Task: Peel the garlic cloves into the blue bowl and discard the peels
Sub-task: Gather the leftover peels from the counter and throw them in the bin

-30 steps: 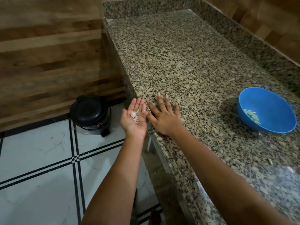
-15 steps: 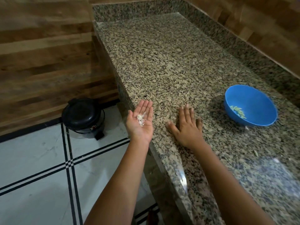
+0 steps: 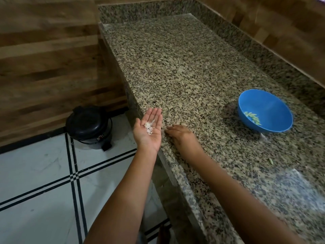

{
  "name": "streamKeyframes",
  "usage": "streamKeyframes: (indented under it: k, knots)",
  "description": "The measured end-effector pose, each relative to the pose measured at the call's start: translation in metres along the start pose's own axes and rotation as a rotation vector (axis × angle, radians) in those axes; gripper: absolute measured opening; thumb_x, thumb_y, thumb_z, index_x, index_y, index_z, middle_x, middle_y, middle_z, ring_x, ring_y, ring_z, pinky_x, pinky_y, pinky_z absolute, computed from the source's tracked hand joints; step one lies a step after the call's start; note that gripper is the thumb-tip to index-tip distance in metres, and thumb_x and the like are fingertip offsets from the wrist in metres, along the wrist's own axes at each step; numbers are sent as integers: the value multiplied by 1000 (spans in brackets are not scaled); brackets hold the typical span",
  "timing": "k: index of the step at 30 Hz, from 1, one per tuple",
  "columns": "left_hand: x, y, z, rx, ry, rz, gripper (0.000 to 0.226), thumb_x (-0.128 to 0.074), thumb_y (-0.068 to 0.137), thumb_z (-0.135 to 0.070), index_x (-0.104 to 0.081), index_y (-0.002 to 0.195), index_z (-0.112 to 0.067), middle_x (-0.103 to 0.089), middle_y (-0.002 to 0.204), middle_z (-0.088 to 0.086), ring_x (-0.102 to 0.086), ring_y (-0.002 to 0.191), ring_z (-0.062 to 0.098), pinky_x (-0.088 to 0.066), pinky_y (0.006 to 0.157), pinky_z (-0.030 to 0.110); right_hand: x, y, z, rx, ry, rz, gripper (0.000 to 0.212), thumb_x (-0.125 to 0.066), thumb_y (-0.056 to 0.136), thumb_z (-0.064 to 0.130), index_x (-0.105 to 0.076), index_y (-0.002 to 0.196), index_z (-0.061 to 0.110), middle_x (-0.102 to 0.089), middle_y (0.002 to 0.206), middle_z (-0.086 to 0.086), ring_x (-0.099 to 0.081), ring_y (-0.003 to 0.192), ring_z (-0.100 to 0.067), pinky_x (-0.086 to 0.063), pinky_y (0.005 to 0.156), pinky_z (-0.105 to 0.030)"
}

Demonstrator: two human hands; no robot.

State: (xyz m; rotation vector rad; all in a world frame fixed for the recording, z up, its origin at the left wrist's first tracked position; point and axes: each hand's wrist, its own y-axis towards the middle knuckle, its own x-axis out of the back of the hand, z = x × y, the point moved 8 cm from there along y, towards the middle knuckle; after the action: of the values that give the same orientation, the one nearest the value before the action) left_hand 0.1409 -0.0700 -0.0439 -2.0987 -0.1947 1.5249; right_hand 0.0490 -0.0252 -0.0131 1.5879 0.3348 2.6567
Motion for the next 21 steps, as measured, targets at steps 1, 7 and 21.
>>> streamKeyframes:
  k: [1,7,21]
  knots:
    - [1,-1,1,1,-4,-3,55,-21,103,-34,-60,101,5,-65,101,23,-64,98,32,-52,85,37,3,-5,-1,-21,5,-31,26,-56,88,-2,-67,110,4,-68,112,-12,-61,105,-26,-41,98,-26]
    - [5,-5,5,9,2,-14,54,-22,103,-34,-59,102,5,-65,103,23,-64,97,31,-53,82,37,8,2,-12,-147,67,-23,19,-57,86,5,-70,100,9,-66,92,1,-53,90,-17,-49,84,-30]
    - [-9,-20,33,100,131,24,53,-20,104,-34,-59,103,2,-65,102,20,-64,92,27,-54,77,30,45,-6,-15,-432,497,-343,13,-62,87,8,-64,93,20,-64,97,-2,-62,88,-12,-53,71,-15]
